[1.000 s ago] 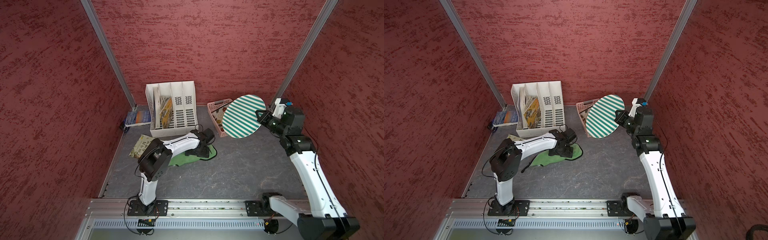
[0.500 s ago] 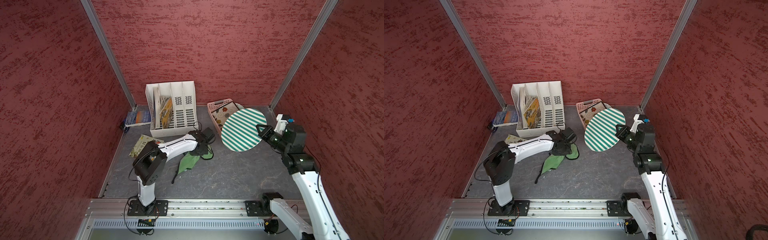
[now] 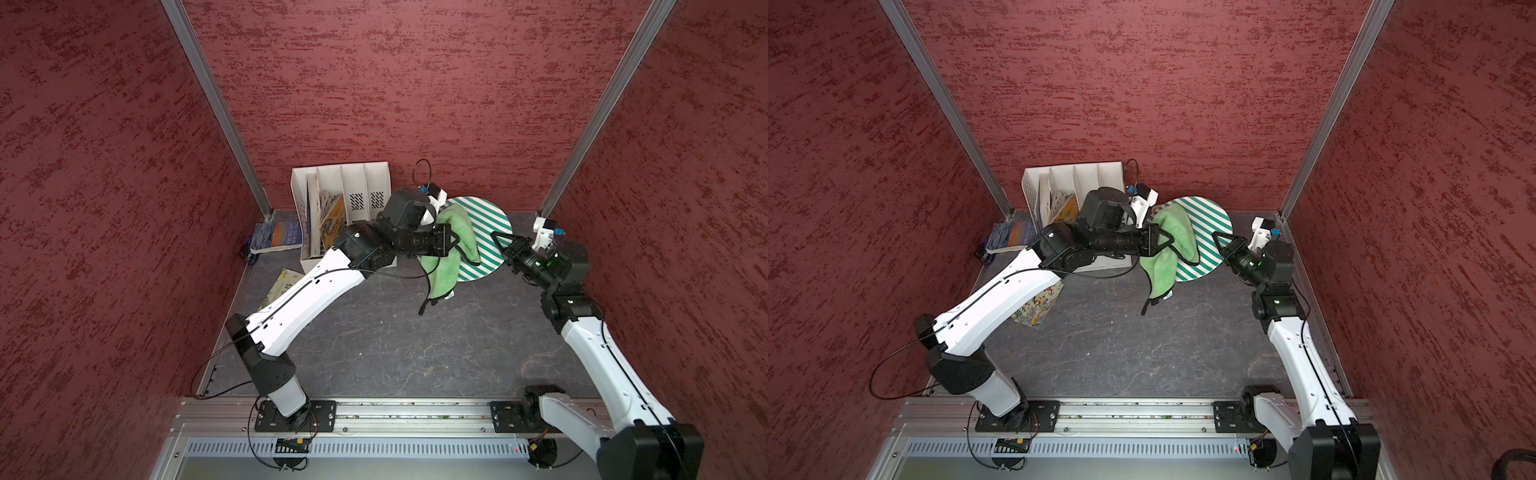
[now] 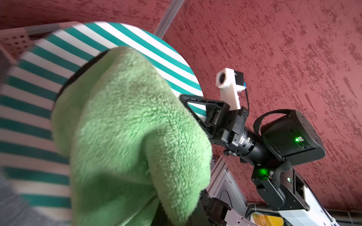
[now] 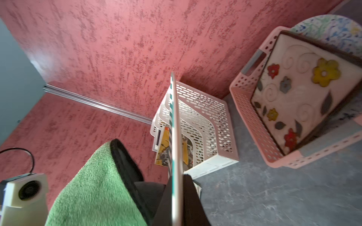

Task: Wipe the wet plate dry
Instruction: Wipe the plate with towel.

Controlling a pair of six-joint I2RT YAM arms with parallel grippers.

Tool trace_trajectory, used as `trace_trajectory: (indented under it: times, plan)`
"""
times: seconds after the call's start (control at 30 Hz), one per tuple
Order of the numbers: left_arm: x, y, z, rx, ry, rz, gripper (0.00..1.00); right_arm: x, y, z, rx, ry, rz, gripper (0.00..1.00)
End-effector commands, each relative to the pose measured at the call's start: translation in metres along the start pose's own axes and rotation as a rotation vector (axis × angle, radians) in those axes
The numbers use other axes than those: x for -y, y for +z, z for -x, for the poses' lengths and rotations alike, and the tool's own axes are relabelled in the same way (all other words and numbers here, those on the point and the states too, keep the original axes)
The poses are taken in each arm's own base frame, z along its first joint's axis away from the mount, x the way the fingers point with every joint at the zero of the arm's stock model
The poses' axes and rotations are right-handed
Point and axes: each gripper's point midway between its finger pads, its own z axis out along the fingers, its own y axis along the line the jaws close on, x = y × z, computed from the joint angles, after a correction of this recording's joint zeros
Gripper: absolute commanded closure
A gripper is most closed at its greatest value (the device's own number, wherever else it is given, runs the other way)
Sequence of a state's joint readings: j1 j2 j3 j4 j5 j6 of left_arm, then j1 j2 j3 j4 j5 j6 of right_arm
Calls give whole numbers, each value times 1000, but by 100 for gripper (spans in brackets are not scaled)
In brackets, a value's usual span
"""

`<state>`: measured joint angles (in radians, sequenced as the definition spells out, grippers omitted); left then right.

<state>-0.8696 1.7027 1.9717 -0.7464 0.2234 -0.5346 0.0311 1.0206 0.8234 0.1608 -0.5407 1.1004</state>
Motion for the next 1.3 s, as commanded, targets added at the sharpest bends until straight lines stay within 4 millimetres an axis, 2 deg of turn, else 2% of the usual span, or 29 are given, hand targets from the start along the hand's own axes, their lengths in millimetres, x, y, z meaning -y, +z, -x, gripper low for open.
trace_trajectory:
  times: [0.0,0.13,0.2,0.27,0.33,0.43,0.53,0.6,0.63,0.73,0.83,0.93,1.0,1.03,1.1,1.13,1.2,1.27]
  plan:
    - [-7,37,-23,-102,11,3,100,-78,-11,19,51,-31,256,100]
    - [-27,56,-23,-111,-17,81,100,-100,-16,31,93,3,315,100]
    - [-53,60,-28,-121,-42,198,100,-109,-19,38,124,19,340,100]
    - [-84,52,-25,-111,-89,312,100,-116,-22,43,145,10,345,100]
    - [-113,38,-14,-82,-142,399,100,-116,-25,40,145,-23,331,100]
    - [-134,21,14,-9,-163,422,100,-114,-26,19,66,-118,319,100]
    - [-131,19,44,38,-145,340,100,-115,-23,-25,-131,-245,334,100]
    - [-111,27,60,31,-99,198,100,-110,-23,-49,-204,-258,329,100]
    - [-96,32,62,13,-67,113,100,-110,-24,-49,-190,-246,333,100]
    - [-57,48,50,-59,10,-58,100,-121,-20,-27,-73,-237,361,100]
    - [-44,60,28,-133,24,-118,100,-143,-8,1,8,-254,359,100]
    - [-54,61,13,-161,-1,-110,100,-154,-4,38,143,-223,339,100]
    - [-76,48,14,-130,-36,-34,100,-155,-10,55,217,-193,343,100]
    - [-91,39,15,-112,-61,19,100,-154,-12,57,229,-185,339,100]
    - [-108,21,23,-71,-82,62,100,-154,-11,48,183,-208,338,100]
    - [-108,13,29,-49,-76,54,100,-151,-7,37,128,-213,340,100]
    - [-96,4,41,-27,-49,-9,100,-140,4,11,13,-200,344,100]
    - [-71,6,49,-38,-14,-119,100,-131,14,-16,-56,-168,333,100]
